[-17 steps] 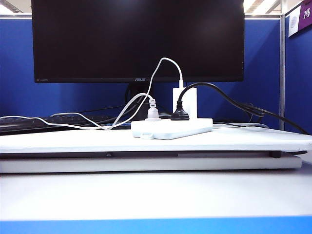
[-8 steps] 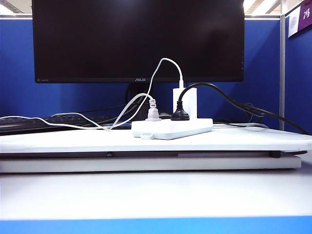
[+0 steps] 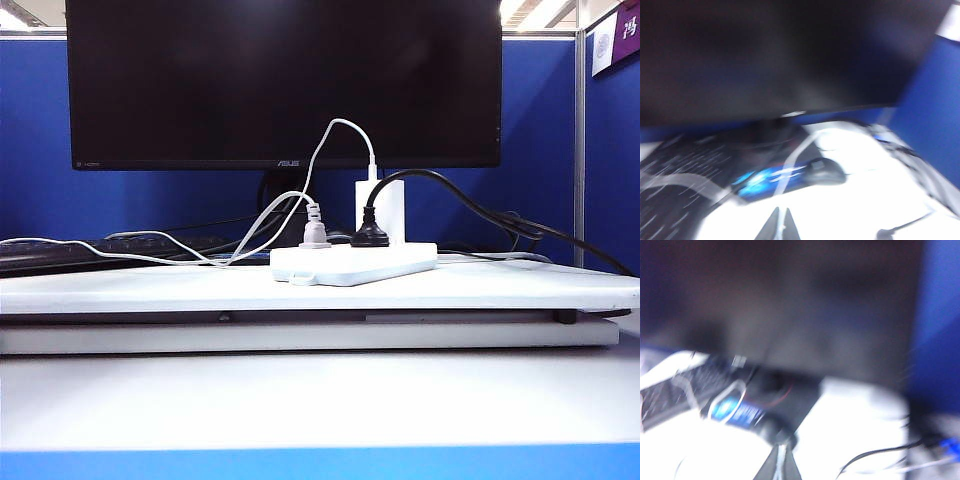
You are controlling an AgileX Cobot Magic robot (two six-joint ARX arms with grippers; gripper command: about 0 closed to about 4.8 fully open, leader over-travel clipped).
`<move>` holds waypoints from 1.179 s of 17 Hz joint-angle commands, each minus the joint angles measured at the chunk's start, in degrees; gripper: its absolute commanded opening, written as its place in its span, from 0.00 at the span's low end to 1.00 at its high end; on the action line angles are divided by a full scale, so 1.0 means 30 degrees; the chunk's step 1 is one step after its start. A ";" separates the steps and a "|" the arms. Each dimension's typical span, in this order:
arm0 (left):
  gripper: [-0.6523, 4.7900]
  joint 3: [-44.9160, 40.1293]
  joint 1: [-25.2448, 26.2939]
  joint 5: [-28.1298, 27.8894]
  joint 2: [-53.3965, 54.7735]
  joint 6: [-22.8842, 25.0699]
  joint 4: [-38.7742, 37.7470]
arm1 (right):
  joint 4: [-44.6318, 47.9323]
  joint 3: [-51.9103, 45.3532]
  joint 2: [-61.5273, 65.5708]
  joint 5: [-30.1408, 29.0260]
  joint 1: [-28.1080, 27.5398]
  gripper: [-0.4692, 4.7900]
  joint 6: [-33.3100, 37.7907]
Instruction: Unplug the white charger from the socket, then place it next to the socket.
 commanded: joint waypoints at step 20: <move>0.11 0.2237 -0.7133 0.0517 0.6484 0.3963 -0.1260 | -0.3147 0.0262 0.6703 -0.0488 0.4911 0.77 -0.6929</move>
